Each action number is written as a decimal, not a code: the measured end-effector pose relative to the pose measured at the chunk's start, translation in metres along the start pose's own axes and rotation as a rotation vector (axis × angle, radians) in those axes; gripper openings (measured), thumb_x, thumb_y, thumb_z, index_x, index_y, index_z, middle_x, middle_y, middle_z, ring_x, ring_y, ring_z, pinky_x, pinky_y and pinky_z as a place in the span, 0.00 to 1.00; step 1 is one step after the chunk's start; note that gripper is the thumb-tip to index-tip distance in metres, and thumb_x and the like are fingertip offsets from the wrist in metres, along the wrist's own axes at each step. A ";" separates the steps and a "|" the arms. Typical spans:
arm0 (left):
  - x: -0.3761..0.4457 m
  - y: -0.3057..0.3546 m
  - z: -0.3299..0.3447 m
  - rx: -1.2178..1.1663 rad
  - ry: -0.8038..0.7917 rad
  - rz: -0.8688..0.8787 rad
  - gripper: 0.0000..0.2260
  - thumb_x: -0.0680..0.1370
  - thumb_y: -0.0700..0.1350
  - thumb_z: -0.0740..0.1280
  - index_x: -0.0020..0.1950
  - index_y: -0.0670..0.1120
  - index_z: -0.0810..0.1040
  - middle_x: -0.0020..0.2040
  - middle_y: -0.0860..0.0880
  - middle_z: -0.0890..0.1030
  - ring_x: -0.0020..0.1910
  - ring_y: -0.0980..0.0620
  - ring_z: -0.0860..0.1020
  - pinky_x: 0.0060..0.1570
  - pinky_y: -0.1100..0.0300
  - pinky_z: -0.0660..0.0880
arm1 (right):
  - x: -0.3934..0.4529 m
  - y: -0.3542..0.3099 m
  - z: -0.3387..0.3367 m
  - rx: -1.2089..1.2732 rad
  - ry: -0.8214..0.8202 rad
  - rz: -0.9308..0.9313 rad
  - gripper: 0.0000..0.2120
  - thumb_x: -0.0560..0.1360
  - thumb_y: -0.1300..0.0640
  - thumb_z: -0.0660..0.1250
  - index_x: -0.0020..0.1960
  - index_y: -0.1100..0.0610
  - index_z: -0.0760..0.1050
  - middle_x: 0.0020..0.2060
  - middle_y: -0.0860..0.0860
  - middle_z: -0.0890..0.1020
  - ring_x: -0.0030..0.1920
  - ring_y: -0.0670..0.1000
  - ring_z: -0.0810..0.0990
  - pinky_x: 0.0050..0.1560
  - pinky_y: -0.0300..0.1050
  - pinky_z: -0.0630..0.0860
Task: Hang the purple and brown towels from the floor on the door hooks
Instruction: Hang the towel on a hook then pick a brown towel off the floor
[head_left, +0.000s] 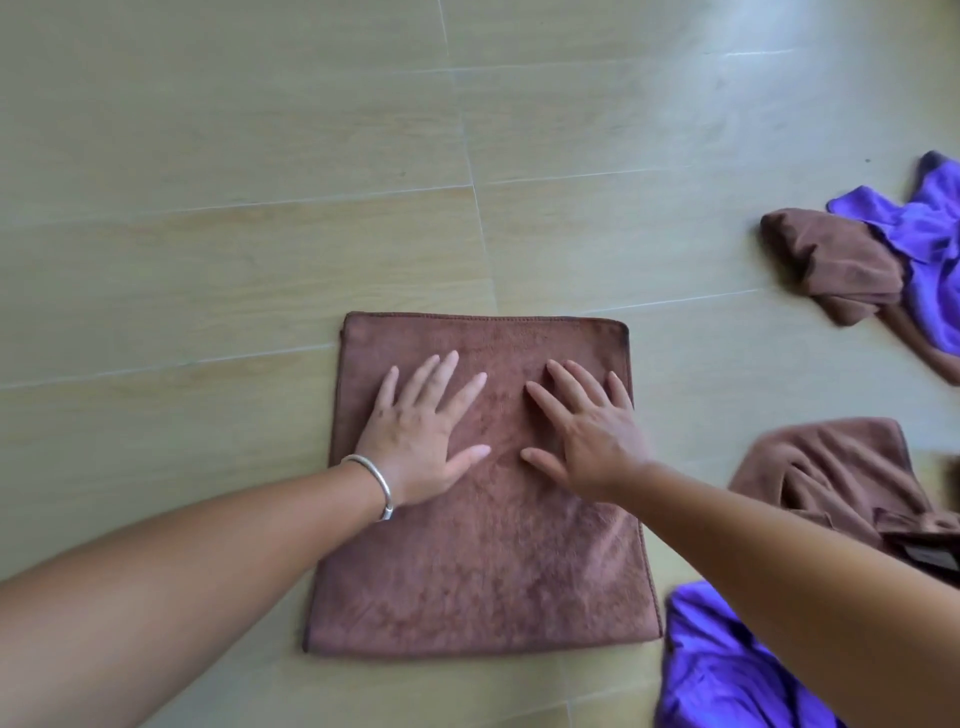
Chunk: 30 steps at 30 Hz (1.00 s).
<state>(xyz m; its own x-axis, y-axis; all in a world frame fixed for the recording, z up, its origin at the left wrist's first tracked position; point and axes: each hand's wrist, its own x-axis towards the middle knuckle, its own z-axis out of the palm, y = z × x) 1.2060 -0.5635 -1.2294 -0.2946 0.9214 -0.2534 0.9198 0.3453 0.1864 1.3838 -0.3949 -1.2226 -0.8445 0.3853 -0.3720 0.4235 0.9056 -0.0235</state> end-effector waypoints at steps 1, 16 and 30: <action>0.000 0.002 0.008 0.011 -0.040 -0.032 0.35 0.73 0.71 0.44 0.77 0.59 0.41 0.79 0.48 0.42 0.77 0.49 0.42 0.73 0.40 0.43 | 0.001 -0.001 0.003 -0.003 -0.002 0.016 0.39 0.72 0.27 0.43 0.77 0.45 0.50 0.78 0.51 0.51 0.77 0.53 0.46 0.72 0.66 0.50; 0.106 -0.060 0.001 0.144 0.076 -0.027 0.36 0.70 0.75 0.37 0.76 0.61 0.39 0.79 0.49 0.42 0.77 0.50 0.40 0.72 0.41 0.38 | 0.102 0.037 -0.017 0.007 0.092 0.057 0.41 0.68 0.24 0.36 0.77 0.42 0.43 0.78 0.49 0.45 0.77 0.52 0.42 0.73 0.65 0.46; 0.010 -0.066 0.000 0.167 0.155 0.394 0.32 0.77 0.66 0.51 0.77 0.51 0.58 0.77 0.42 0.57 0.76 0.44 0.57 0.72 0.41 0.55 | 0.031 0.012 0.006 0.151 0.330 -0.240 0.36 0.74 0.31 0.54 0.76 0.50 0.59 0.76 0.55 0.58 0.76 0.54 0.54 0.74 0.57 0.54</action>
<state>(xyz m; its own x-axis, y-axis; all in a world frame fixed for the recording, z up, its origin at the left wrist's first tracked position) 1.1425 -0.5765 -1.2439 0.0622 0.9970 -0.0461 0.9950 -0.0583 0.0815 1.3642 -0.3733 -1.2402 -0.9739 0.2257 -0.0231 0.2253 0.9497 -0.2177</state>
